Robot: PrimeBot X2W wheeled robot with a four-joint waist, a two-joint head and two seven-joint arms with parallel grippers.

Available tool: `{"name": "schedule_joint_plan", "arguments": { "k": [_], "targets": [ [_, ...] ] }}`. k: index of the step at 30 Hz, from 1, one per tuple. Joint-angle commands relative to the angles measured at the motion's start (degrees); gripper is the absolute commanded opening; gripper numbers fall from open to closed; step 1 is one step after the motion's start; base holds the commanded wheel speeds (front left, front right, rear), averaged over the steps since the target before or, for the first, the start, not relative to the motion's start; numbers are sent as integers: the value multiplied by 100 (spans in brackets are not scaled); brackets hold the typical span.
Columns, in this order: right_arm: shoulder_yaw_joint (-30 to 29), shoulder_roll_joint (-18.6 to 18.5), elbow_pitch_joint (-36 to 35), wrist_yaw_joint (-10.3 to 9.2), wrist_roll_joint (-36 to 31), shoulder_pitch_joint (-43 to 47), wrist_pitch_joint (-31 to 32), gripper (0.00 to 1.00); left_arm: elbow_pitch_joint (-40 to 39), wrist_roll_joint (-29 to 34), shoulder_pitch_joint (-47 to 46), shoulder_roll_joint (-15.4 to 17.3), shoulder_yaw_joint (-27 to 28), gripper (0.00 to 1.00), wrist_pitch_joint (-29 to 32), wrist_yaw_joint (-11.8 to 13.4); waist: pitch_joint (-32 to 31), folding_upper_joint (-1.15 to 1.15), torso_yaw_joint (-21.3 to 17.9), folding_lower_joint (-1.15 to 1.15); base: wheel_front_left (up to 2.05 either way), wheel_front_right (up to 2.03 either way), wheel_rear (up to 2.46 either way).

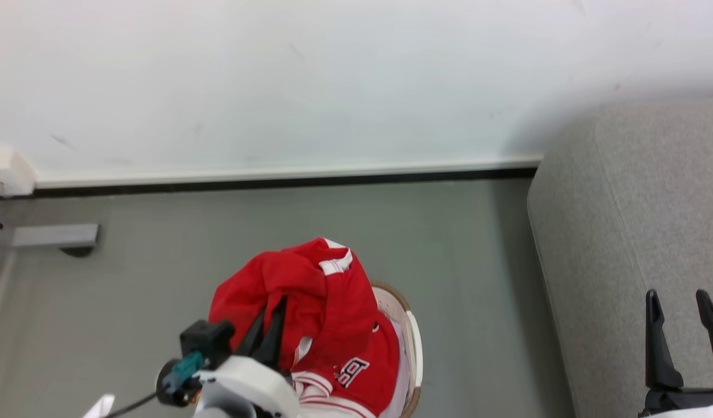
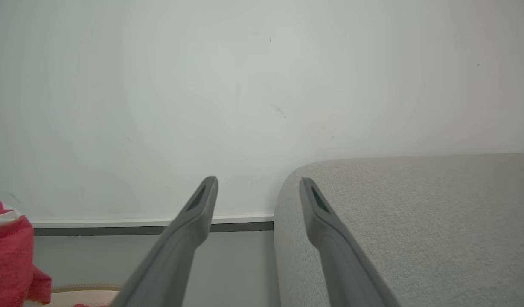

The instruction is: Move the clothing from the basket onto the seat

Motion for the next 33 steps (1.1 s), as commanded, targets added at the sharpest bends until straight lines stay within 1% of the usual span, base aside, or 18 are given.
{"name": "schedule_joint_plan", "arguments": {
  "k": [1, 6, 10, 14, 28, 33],
  "targets": [
    [-9, -37, 9, -12, 7, 130, -20, 100, -182, 24, 214, 19, 68, 0, -3, -11, -303, 0, 110, 2, 0, 0, 0],
    [60, -43, 58, -12, -16, 356, -20, 100, -659, 140, 791, 19, 208, 0, -4, -27, -621, 0, 134, 2, 0, 0, 0],
    [106, -36, 92, -12, -30, 532, -20, 100, -844, 130, 1179, 19, 350, 0, -4, -18, -850, 0, 150, 2, 0, 0, 0],
    [169, -24, 86, -12, -24, 621, -20, 100, -925, 154, 1359, 19, 399, 0, -4, -45, -927, 0, 206, 2, 0, 0, 0],
    [289, -88, 12, -12, -32, 574, -20, 100, -989, 229, 1273, 18, 424, 0, -4, -86, -978, 0, 315, 2, 0, 0, 0],
    [539, -228, -129, -12, -75, 458, -20, 100, -1090, 264, 1192, 18, 409, 0, -4, -112, -968, 0, 333, 2, 0, 0, 0]
  ]
}}
